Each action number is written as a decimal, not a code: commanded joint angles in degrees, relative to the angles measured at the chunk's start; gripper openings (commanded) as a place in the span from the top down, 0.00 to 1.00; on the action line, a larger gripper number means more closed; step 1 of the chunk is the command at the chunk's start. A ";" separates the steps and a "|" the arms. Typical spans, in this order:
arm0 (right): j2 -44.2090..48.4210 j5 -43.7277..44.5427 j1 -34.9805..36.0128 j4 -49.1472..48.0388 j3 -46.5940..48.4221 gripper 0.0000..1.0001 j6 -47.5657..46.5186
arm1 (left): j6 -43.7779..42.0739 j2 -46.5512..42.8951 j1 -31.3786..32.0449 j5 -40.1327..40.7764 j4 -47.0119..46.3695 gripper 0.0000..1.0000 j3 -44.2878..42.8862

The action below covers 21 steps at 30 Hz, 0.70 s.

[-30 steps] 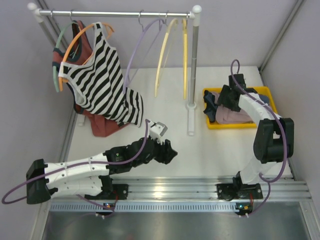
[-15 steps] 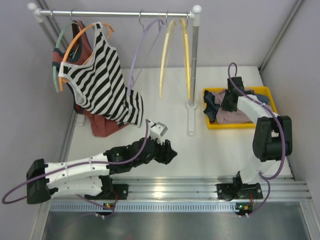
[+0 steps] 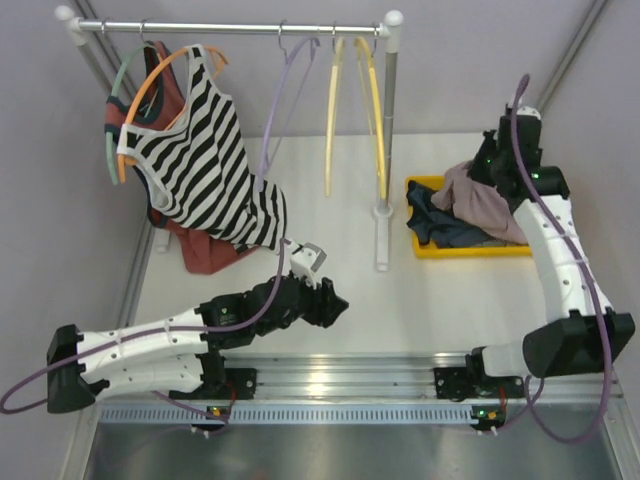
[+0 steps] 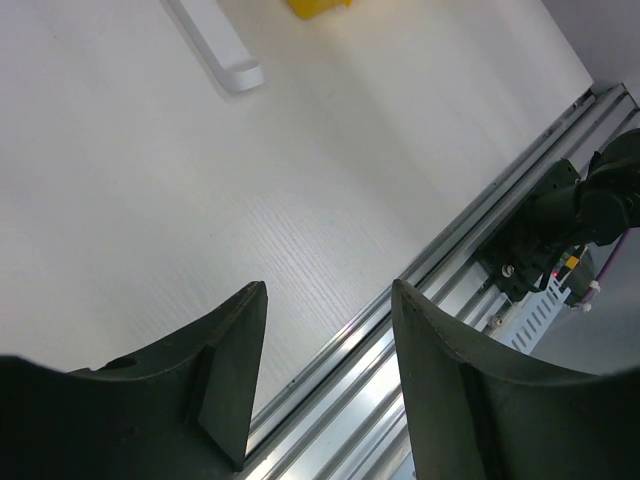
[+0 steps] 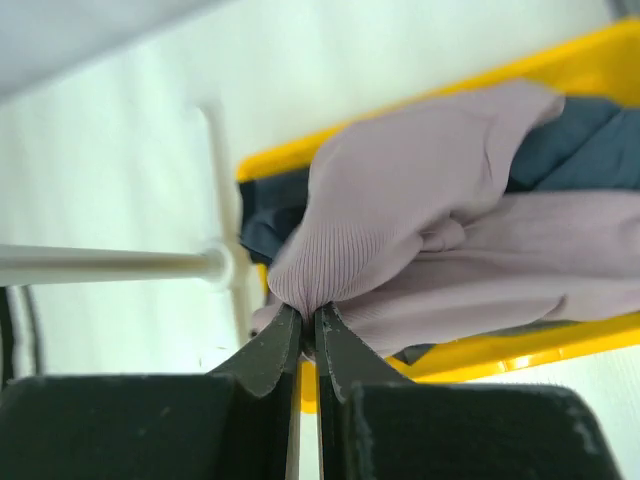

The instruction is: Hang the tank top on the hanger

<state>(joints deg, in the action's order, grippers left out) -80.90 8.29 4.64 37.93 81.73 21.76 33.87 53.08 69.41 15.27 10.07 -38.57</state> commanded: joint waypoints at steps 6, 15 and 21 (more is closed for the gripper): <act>12.43 -3.72 1.33 10.22 18.26 1.00 -1.01 | -1.61 -2.98 0.03 1.34 -0.22 0.43 -3.27; 17.08 -15.12 2.12 15.77 28.58 1.00 1.17 | -1.35 -4.91 0.11 2.83 -0.92 0.43 -3.27; 25.25 -19.82 8.16 8.14 9.55 1.00 6.19 | 1.55 -7.81 0.03 5.56 -1.71 0.42 -0.90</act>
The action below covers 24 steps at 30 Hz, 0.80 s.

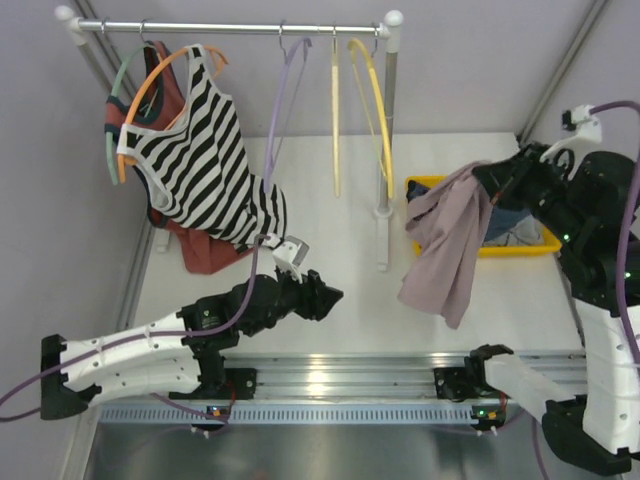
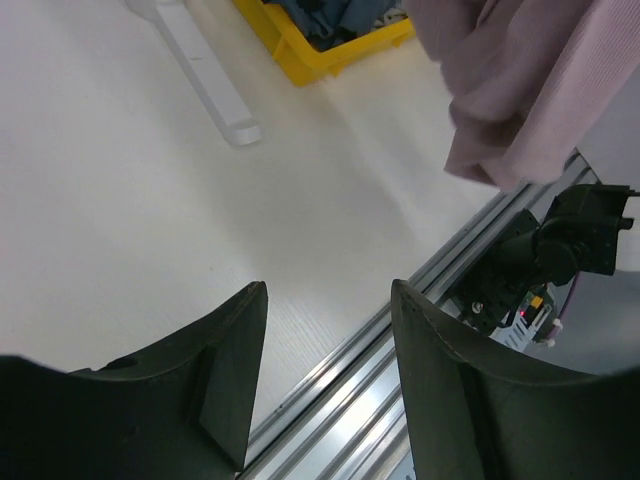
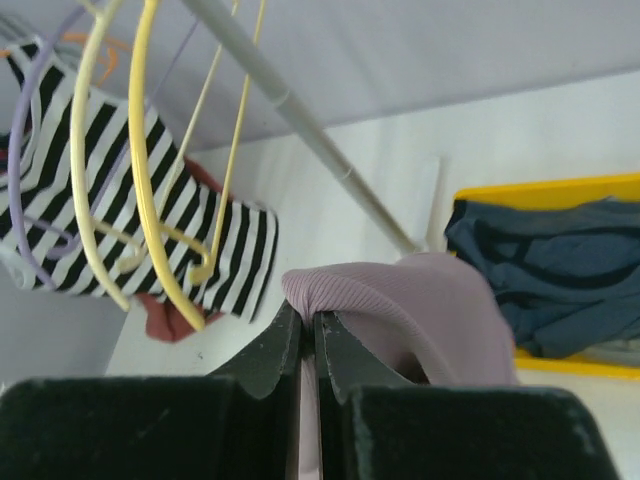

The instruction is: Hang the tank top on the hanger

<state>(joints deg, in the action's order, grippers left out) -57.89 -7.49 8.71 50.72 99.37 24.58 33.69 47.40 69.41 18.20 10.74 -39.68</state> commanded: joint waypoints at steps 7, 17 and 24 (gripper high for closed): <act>3.13 12.56 29.76 -9.76 -20.44 1.00 7.85 | 3.92 -2.57 0.03 4.48 -2.39 0.42 2.85; 6.12 26.20 59.65 -25.13 -55.91 1.00 28.56 | 15.43 -6.44 0.03 11.59 3.14 0.40 8.65; 2.33 33.41 70.83 -19.61 -58.33 0.61 36.42 | 22.81 -3.98 0.11 13.35 4.55 0.39 12.78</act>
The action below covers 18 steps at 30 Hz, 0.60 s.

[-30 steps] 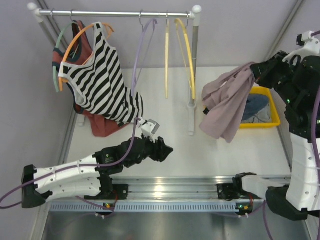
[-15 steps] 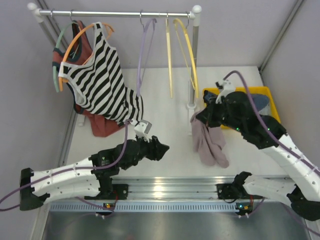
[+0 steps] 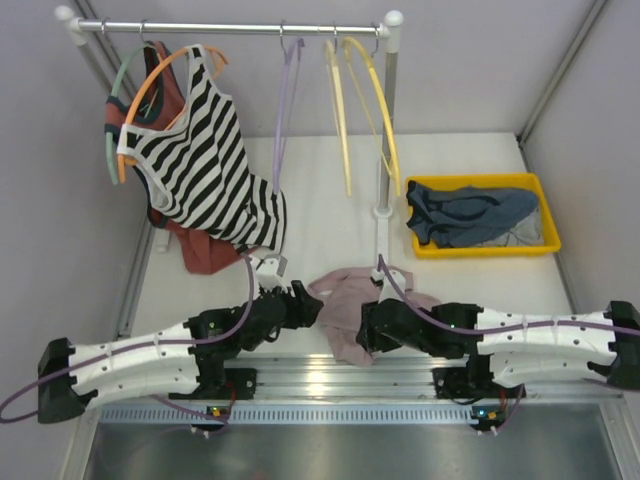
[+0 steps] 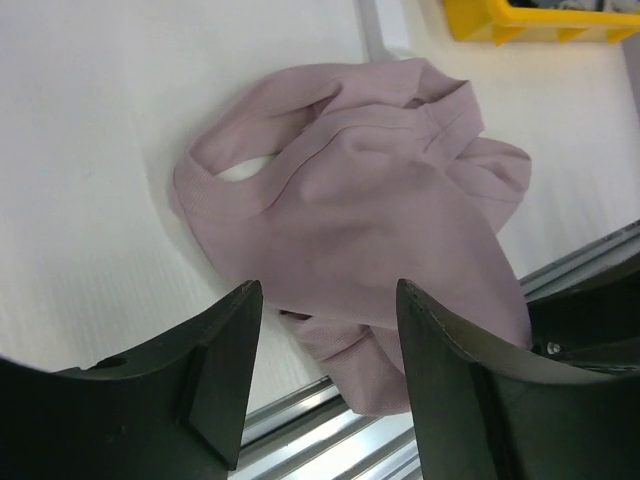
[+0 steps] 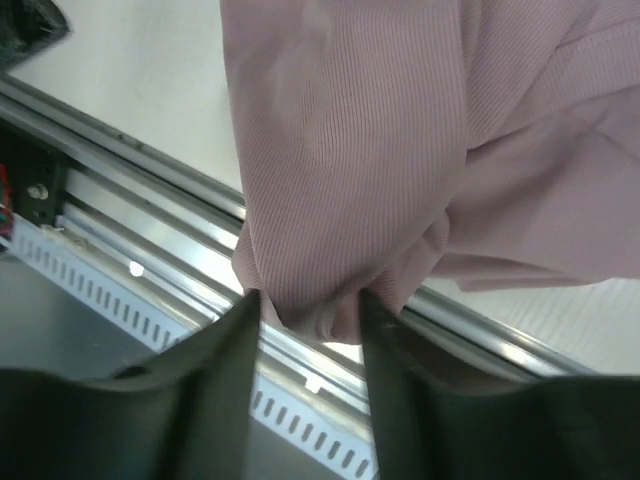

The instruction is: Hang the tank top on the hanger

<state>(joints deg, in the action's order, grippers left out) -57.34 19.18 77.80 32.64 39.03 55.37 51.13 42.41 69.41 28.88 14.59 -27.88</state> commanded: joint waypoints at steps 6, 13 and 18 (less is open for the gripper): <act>9.34 14.12 -1.22 8.46 1.85 0.37 9.75 | 7.31 3.37 -0.24 6.01 -1.84 0.36 4.32; 11.99 2.20 -24.78 3.50 -1.23 0.47 0.01 | 3.80 10.75 -9.01 -1.54 -10.35 0.36 5.03; 5.32 -2.29 -35.41 0.06 -1.06 0.49 -6.41 | 0.11 15.58 -13.85 -8.13 -14.15 0.37 3.63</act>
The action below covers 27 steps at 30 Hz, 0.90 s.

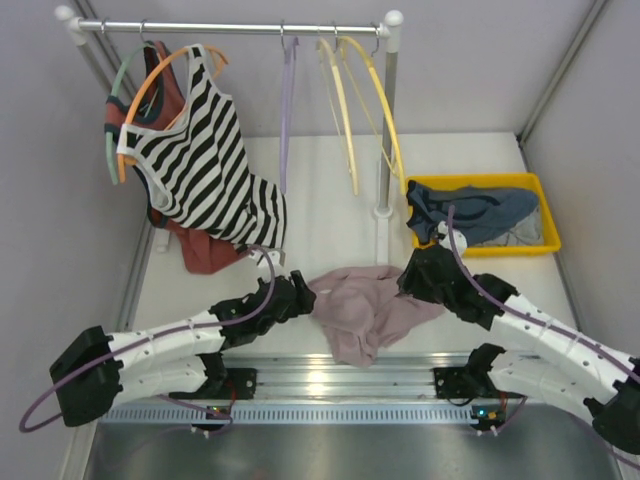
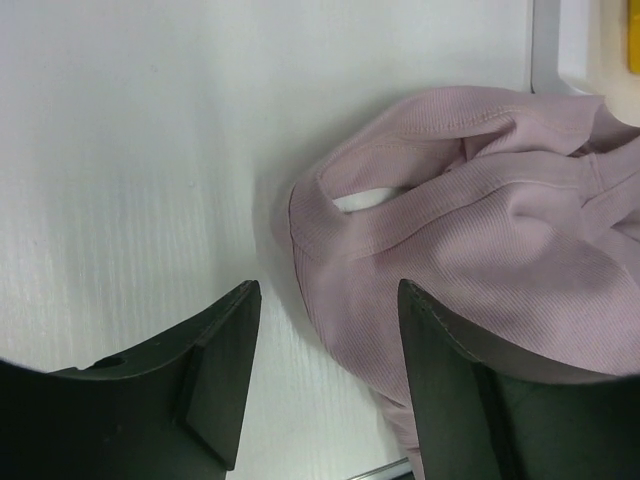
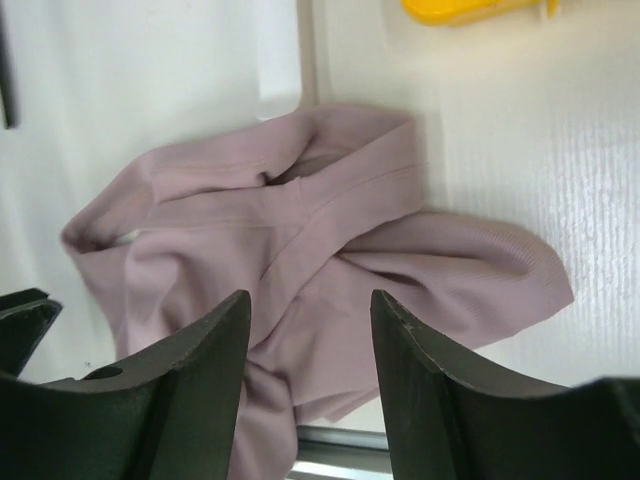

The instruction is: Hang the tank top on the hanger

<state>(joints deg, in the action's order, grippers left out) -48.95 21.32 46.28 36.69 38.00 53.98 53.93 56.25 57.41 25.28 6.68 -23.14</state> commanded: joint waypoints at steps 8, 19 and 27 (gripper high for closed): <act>-11.94 -10.42 -12.53 -14.52 -3.72 0.49 -7.83 | -4.71 7.82 -4.32 -7.26 -10.01 0.38 -2.00; -19.87 -12.27 -14.11 -23.24 -6.79 0.67 -7.31 | -6.82 15.90 -6.08 -10.69 -17.75 0.47 -1.65; -13.20 -9.11 -14.11 -19.03 -5.57 1.00 -9.50 | -10.42 14.24 -6.25 -8.67 -14.34 1.00 -3.23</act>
<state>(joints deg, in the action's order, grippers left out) -65.98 10.00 32.82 17.63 30.74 45.98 46.15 72.29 51.40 15.57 -6.76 -23.64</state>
